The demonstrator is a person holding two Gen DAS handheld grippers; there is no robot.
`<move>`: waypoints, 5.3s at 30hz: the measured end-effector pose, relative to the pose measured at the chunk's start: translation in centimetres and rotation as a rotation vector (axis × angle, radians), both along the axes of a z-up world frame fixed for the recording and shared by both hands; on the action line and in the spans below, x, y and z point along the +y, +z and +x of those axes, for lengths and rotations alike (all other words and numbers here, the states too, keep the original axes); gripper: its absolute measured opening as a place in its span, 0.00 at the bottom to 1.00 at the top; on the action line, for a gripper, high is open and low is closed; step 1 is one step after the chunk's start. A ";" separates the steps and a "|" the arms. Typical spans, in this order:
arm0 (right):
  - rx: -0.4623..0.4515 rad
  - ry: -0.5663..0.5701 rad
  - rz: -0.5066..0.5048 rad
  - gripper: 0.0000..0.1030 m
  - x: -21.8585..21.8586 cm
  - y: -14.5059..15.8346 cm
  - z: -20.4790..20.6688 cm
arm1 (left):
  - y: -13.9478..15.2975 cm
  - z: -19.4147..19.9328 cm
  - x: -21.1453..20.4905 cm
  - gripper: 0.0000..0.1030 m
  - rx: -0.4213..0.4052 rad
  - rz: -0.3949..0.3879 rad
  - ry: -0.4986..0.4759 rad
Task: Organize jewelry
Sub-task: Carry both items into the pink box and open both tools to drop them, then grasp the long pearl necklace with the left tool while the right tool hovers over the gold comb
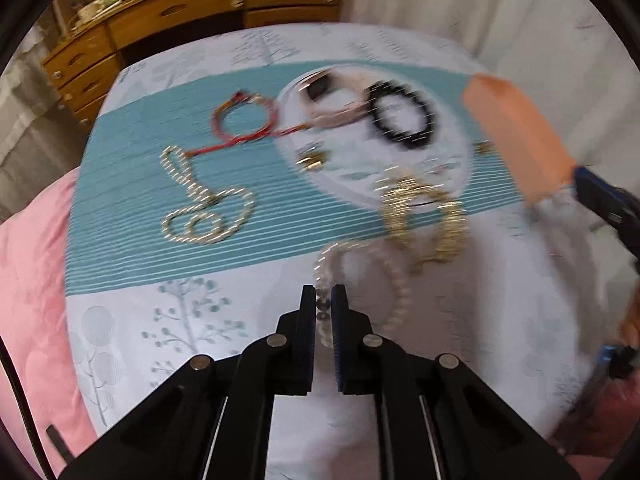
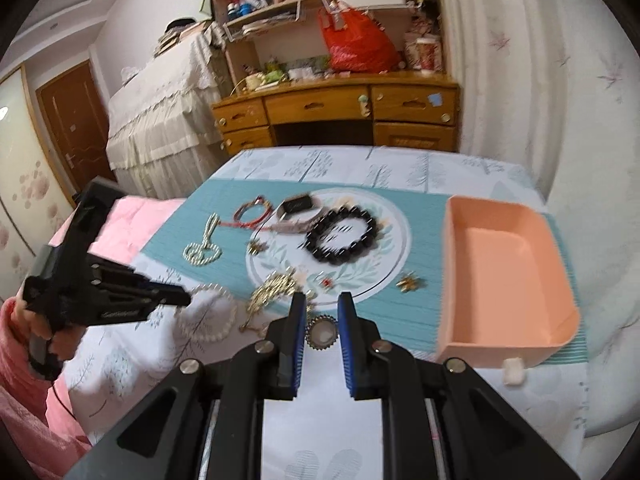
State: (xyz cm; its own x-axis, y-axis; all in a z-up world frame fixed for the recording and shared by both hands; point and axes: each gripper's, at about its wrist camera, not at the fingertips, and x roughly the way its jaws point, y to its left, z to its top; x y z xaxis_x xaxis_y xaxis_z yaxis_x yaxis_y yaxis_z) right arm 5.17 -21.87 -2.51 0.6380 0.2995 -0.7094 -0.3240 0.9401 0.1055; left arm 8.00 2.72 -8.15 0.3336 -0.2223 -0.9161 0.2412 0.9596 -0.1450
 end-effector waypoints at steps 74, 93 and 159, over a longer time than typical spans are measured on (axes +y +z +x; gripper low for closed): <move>0.312 -0.244 0.166 0.74 -2.6 -1.2 4.1 | 6.8 3.9 0.1 0.90 -0.210 0.088 0.320; 0.406 -0.425 0.062 0.74 6.6 -6.3 6.3 | -0.5 1.8 7.8 0.92 -0.194 -0.028 0.296; 0.258 -0.150 -0.132 0.73 11.1 -9.0 5.0 | -2.6 3.9 8.1 0.03 -0.175 0.004 0.243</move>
